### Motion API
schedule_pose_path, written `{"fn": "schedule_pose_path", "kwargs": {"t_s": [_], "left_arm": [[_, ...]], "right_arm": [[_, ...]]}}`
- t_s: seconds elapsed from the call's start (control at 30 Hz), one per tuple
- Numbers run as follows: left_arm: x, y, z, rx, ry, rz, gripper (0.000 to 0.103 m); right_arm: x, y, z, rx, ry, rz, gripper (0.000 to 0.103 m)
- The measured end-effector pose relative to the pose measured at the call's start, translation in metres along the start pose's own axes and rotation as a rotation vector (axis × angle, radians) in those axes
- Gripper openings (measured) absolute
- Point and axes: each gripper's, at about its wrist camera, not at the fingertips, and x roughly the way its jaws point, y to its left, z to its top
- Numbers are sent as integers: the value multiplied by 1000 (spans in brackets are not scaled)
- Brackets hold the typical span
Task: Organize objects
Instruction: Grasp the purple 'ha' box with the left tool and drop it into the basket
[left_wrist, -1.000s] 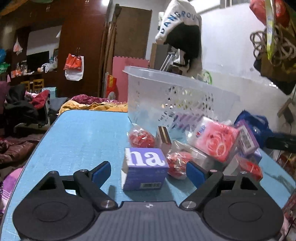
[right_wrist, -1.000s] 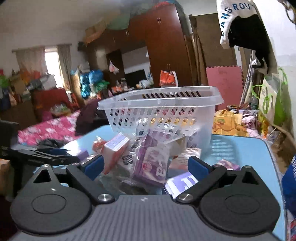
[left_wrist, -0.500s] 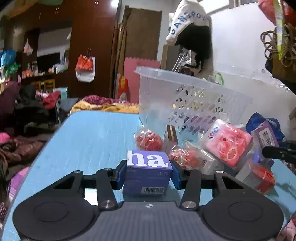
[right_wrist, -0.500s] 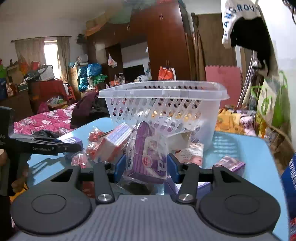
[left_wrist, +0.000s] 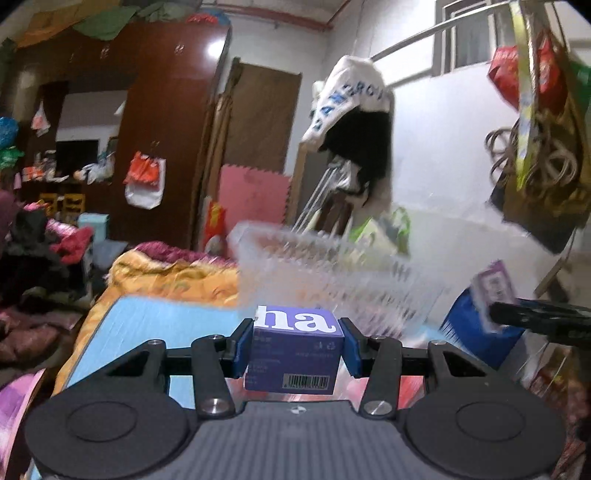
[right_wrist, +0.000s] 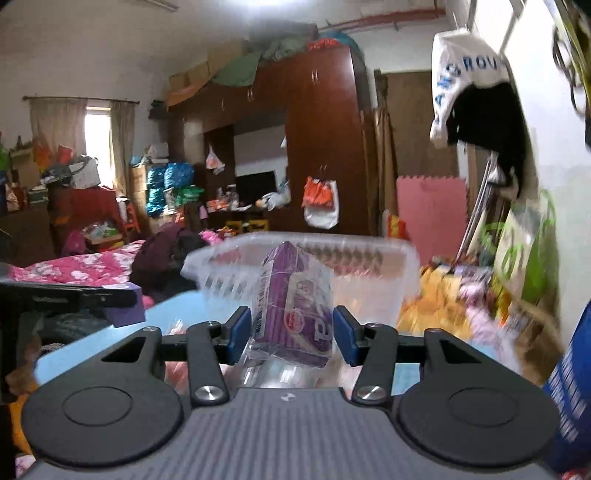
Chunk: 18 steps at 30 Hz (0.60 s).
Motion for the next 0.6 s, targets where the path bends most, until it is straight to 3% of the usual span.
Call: {"fn": "schedule_pose_path", "kwargs": {"t_s": [0.1,0.23,0.37,0.43,0.47,0.5,0.53,0.6], "left_arm": [[14,-15,40,-4,-11,-25,52],[57,-38,84,11,26,-14,52],[112,-43,98,-2,115,43,52],[131,-38,96,-23,123,57,53],[135,-34,93,-34,116,58,61],[140,-30,91,-43,128,60,76],[144,-27,87,-56,150,60,81],[144,-23,80,-57,174,42,83]], "right_arm": [[17,3,35,-34,-25,-17,52],[58,6,62,-92,29,-74,52],[107,1,65,-140,151,-123,53],[120,-4,58,-154,185,-123,54],[125,-5,56,-158,200,-131,61],[124,-6,53,-159,199,-139,69],[120,-7,51,-157,188,-140,86],[105,-9,48,-134,152,-130,100]]}}
